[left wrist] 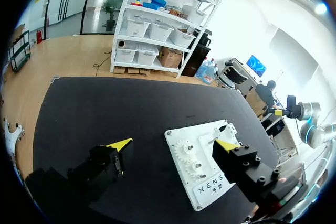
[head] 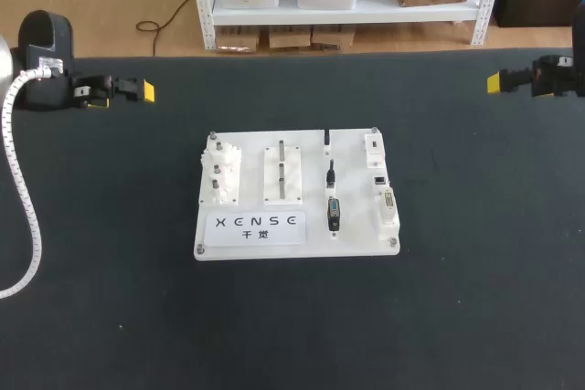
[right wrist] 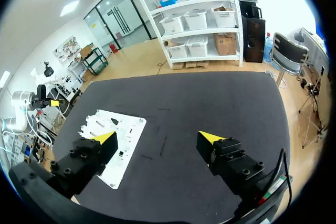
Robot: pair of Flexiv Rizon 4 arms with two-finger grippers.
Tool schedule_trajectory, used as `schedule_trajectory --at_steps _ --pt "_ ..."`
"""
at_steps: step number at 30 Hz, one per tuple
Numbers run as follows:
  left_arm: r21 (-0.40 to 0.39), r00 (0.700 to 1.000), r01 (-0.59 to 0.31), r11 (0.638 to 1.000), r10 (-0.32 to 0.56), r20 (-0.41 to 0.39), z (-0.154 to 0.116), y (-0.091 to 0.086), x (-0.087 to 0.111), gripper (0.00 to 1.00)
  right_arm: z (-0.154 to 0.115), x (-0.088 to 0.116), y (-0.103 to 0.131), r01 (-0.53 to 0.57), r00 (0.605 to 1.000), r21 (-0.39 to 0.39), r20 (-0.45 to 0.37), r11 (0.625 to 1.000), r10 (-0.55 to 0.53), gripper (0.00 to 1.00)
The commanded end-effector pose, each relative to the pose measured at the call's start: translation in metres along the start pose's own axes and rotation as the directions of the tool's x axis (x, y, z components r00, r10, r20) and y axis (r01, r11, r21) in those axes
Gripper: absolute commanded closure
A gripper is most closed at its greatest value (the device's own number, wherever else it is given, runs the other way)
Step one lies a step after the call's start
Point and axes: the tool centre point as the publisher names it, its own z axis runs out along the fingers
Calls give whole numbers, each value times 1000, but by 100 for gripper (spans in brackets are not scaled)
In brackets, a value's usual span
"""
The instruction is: Insert the USB connector, Ethernet cable, and multi-pin plug into their matching sockets one by one.
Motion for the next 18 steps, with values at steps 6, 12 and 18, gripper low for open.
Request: schedule_trajectory --at_steps 6,12,18 --pt "0 1000 0 1000 0 0 0 0 0 0 1 0 -2 1 1000 -5 0 1000 -1 0" --pt "0 1000 0 1000 0 0 0 0 0 0 6 -5 7 28 999 8 -16 1000 -27 0" --pt "0 1000 0 1000 0 0 0 0 0 0 18 -12 32 94 993 48 -69 994 -90 0"
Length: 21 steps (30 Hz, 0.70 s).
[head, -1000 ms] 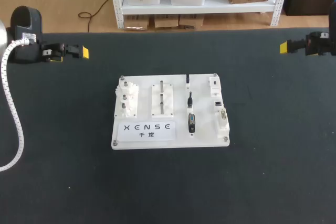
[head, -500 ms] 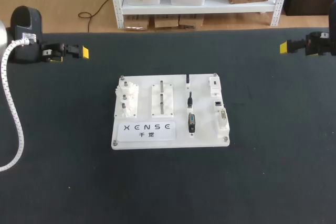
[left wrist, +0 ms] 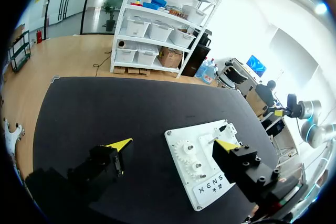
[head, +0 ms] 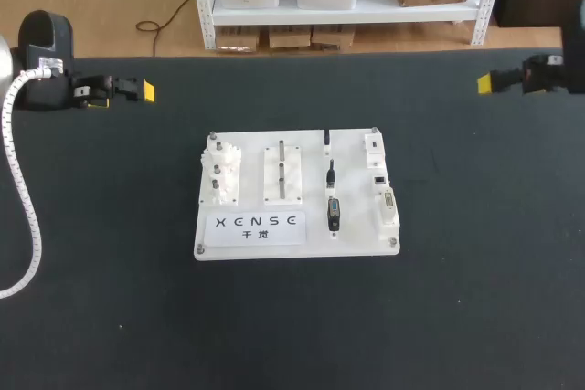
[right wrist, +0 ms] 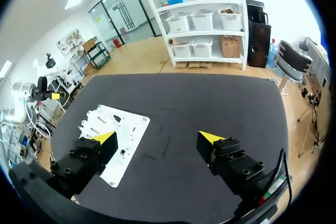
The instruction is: Insert the USB connector, Ethernet cable, and multi-pin plug into their matching sockets one by one.
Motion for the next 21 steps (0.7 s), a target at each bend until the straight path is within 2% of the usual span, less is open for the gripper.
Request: schedule_trajectory --at_steps 1,7,15,21 --pt "0 1000 0 1000 0 0 0 0 0 0 12 -9 15 11 999 63 -33 998 -9 0" --pt "0 1000 0 1000 0 0 0 0 0 0 33 -5 31 -5 996 128 -88 992 17 0" --pt "0 1000 0 1000 0 0 0 0 0 0 85 0 70 22 983 142 -182 990 4 0" --pt "0 1000 0 1000 0 0 0 0 0 0 123 4 92 56 964 186 -268 981 -5 0"
